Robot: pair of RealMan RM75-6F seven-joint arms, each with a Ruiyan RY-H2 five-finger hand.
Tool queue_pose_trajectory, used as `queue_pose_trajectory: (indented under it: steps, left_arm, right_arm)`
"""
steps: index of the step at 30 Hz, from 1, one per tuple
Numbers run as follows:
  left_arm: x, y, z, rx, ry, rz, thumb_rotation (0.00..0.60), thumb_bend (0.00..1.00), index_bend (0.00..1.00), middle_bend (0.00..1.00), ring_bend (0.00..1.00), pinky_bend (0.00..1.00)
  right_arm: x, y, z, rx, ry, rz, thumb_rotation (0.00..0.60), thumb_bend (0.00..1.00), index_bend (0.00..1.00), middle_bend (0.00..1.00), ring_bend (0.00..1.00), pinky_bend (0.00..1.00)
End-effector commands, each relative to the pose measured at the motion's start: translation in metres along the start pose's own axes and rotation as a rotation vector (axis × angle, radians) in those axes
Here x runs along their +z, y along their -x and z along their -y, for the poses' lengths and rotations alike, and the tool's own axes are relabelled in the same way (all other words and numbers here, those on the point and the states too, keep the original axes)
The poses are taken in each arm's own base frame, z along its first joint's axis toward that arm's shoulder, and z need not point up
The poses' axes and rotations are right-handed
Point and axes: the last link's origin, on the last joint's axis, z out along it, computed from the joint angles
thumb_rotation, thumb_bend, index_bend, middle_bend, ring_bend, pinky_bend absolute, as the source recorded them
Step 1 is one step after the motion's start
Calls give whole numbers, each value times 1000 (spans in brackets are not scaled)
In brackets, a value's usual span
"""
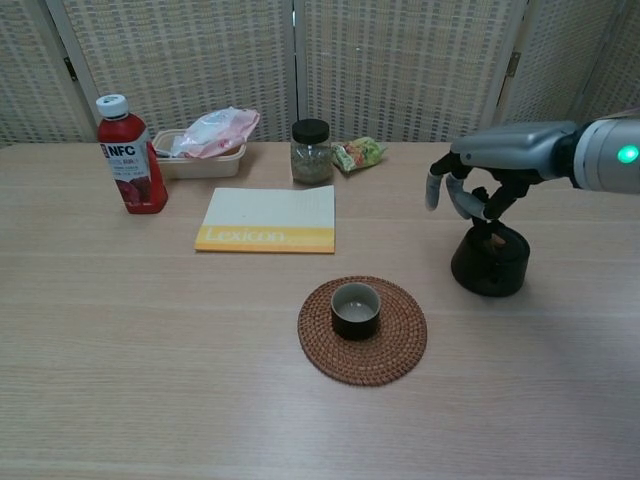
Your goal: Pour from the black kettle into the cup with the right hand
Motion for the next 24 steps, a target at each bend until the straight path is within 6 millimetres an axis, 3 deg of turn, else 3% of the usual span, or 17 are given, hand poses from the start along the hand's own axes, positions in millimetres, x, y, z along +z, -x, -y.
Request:
queue_pose_trajectory:
  steps: [1, 8, 14, 17, 21, 24]
  left_arm:
    - [0, 0, 0, -2, 2, 0, 600, 255, 87, 30, 101, 12]
    - [0, 0, -2, -6, 11, -3, 600, 255, 87, 30, 101, 12]
    - [-1, -1, -3, -11, 18, -6, 600, 255, 87, 30, 101, 12]
    - [-2, -1, -3, -13, 20, -7, 600, 255, 87, 30, 101, 12]
    - [-3, -2, -3, -14, 19, -7, 600, 255, 87, 30, 102, 12]
    - [-4, -2, -2, -14, 14, -6, 600, 255, 87, 30, 102, 12]
  right_arm:
    - [-17, -1, -8, -15, 16, -14, 600, 696, 347, 517, 266, 115]
    - [-47, 8, -20, -42, 54, -1, 600, 695, 347, 518, 266, 124]
    - [-59, 11, -27, -31, 84, -13, 600, 678, 347, 512, 266, 124]
    - [-59, 11, -30, -32, 101, -16, 600, 528, 347, 469, 266, 124]
    - [-56, 6, -35, -51, 137, -16, 600, 69, 347, 395, 263, 124]
    - [-53, 0, -38, -57, 161, -17, 600, 0, 343, 368, 243, 124]
